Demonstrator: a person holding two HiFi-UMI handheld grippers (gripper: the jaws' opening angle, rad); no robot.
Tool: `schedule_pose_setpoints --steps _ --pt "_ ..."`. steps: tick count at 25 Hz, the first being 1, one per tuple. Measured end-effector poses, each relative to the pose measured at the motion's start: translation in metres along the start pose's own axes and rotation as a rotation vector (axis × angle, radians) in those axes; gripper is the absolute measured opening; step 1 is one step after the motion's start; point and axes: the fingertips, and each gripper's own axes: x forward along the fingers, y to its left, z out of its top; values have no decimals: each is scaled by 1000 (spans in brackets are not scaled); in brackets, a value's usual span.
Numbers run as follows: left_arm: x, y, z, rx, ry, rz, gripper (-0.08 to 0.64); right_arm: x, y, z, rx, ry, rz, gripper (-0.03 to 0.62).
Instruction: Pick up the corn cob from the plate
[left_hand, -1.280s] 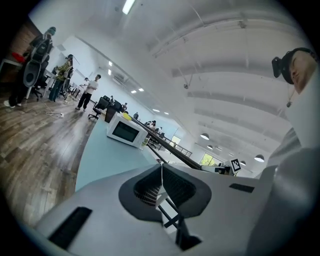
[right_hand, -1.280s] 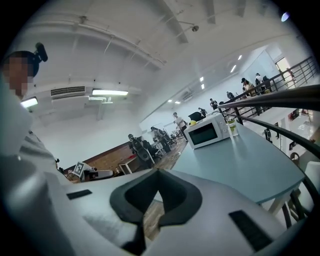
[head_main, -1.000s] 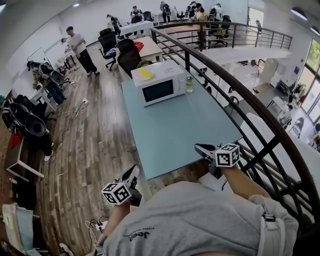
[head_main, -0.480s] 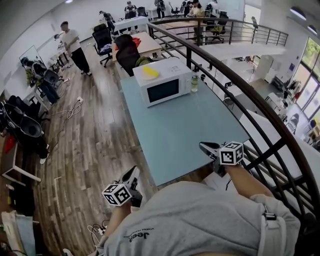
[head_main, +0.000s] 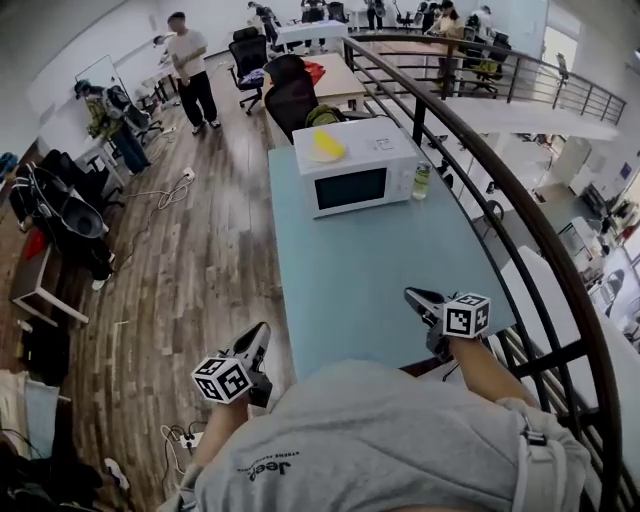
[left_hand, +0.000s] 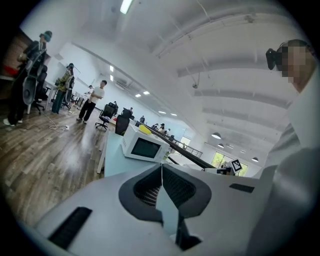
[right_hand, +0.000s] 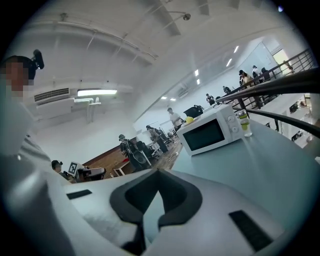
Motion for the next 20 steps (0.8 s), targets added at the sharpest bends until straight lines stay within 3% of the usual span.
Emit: schedule_pose_setpoints --steps 4,8,15,20 --pt "36 1 16 -38 -51 101 23 23 -56 42 -4 14 59 15" --pt "82 -4 26 -84 -51 149 23 48 -101 93 -70 9 90 15" --pt "138 25 64 -49 -34 174 23 114 -138 158 -160 -34 104 17" --pt "167 65 102 29 -29 116 23 165 -138 210 -265 -63 23 20"
